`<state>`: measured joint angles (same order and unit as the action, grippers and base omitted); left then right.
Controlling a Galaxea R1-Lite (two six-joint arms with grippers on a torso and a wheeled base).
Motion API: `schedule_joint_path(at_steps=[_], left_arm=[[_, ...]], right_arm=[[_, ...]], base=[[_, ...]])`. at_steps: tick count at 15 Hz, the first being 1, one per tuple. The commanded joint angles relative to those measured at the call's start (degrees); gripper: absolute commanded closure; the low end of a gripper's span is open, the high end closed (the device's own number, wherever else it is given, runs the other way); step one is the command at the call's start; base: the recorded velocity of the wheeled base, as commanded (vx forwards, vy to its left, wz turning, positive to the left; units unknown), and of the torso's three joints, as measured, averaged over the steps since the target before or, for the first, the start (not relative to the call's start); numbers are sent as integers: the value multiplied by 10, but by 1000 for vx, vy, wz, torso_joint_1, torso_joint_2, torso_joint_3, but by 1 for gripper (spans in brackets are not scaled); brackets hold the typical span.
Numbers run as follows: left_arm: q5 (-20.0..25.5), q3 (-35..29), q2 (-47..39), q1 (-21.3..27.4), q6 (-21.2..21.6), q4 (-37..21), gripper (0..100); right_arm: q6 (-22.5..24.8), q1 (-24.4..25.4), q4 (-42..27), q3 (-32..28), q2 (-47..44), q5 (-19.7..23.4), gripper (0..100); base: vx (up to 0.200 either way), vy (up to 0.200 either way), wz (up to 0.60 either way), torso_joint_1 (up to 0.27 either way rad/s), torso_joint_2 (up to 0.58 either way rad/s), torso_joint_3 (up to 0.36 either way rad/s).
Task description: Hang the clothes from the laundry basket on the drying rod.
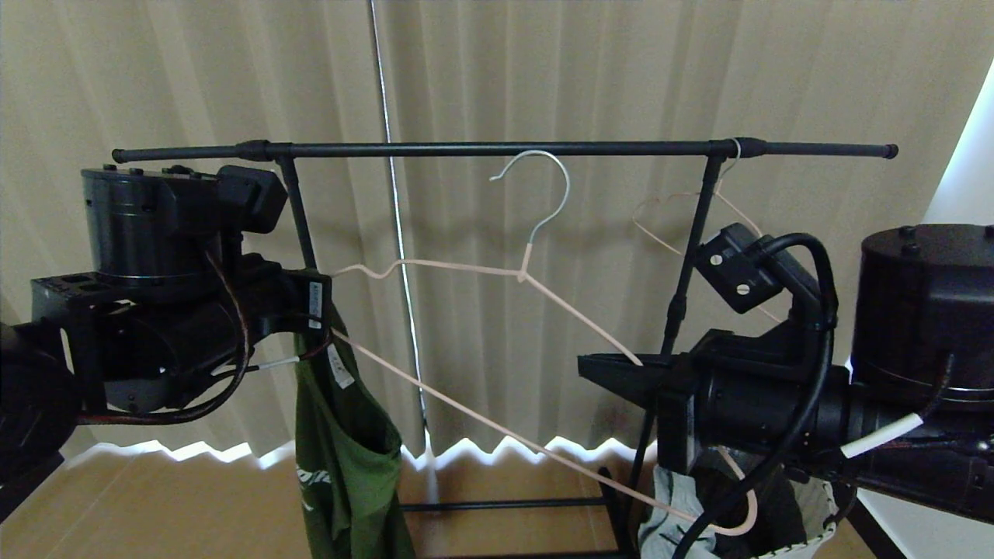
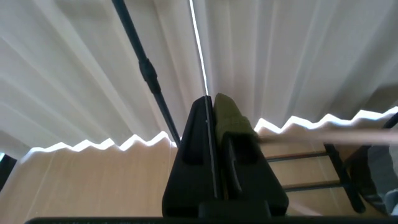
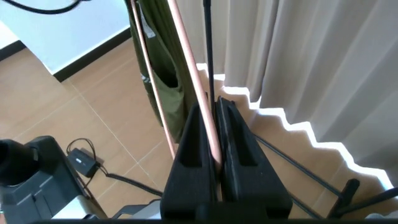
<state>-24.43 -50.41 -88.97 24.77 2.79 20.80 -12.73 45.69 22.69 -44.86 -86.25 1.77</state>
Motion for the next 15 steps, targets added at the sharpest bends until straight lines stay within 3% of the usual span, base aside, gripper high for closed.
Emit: schedule_joint_path(at_steps=[1, 7, 11, 15], left_arm=[[0, 1, 5, 0, 0, 0, 100], [-9, -2, 11, -1, 5, -14, 100], [-20, -2, 13, 0, 5, -14, 100], [-20, 1, 20, 12, 0, -12, 100]], right_arm=[[0, 0, 1, -1, -17, 0, 100], [0, 0, -1, -20, -48, -4, 100], [-1, 1, 0, -21, -61, -39, 100], [-3, 0, 2, -28, -63, -41, 100]], base=[[0, 0, 0, 0, 0, 0], [0, 0, 0, 0, 0, 0], [0, 0, 0, 0, 0, 0], [0, 0, 0, 0, 0, 0]])
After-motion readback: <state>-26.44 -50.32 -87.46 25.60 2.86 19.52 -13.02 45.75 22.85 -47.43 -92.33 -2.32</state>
